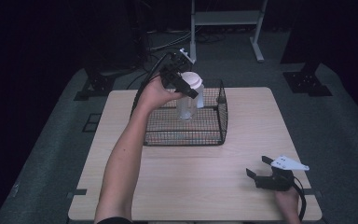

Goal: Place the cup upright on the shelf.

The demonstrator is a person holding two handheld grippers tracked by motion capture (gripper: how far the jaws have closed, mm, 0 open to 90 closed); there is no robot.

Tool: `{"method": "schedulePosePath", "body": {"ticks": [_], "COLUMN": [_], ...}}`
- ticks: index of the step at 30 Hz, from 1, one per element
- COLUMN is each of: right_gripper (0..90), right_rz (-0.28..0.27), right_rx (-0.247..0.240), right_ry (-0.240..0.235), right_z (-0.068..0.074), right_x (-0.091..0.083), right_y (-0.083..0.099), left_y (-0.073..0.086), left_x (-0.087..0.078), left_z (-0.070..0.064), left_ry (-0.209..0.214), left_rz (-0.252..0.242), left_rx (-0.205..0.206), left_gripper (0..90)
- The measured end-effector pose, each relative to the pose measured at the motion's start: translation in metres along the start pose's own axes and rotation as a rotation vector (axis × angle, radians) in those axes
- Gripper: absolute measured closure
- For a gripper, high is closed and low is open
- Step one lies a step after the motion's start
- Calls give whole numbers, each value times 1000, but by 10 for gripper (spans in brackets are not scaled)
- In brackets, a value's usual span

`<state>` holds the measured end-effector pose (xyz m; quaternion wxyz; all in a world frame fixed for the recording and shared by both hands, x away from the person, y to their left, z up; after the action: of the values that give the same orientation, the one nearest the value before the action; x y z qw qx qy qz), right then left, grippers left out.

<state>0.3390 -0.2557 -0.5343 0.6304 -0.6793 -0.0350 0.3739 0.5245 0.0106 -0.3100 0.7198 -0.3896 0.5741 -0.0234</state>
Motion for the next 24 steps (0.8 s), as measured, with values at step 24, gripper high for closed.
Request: {"method": "schedulePosePath", "body": {"ticks": [24], "right_gripper": [129], "right_rz": [-23], "right_rx": [11], "right_ry": [-14], "right_z": [-3], "right_x": [-1], "right_y": [-1], "left_y": [20], "left_x": [55], "left_z": [12], "left_ry": [-6], "left_rz": [43], "left_rx": [-36], "left_gripper": [51]}}
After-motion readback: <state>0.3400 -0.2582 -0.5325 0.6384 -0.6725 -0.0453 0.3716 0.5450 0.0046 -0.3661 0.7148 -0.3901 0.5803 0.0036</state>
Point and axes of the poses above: each handheld gripper's, and its own axes: x roughly forward along the jaws, y roughly out of its underside, z roughly to its left, the point moved 8 cm from there along x, roughly forward along the jaws, and after that the axes turned 1 degree about x, right-handed, at the moved point
